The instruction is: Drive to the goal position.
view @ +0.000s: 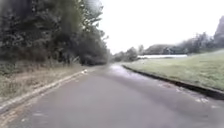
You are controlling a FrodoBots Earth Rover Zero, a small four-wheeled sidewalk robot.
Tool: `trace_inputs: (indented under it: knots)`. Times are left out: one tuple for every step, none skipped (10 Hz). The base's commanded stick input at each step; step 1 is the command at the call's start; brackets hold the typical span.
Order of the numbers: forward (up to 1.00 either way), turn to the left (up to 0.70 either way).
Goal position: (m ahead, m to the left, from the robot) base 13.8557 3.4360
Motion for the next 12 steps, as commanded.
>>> trace_inputs:
  knots:
    - [0.7, 0.05]
    - [0.7, 0.11]
    - [0.7, 0.18]
    - [0.7, 0.12]
    - [0.7, 0.04]
    - [0.7, 0.0]
    - [0.7, 0.0]
    - [0.7, 0.0]
    - [0.7, 0.01]
    - [0.7, 0.03]
    - [0.7, 0.03]
    - [0.7, 0.03]
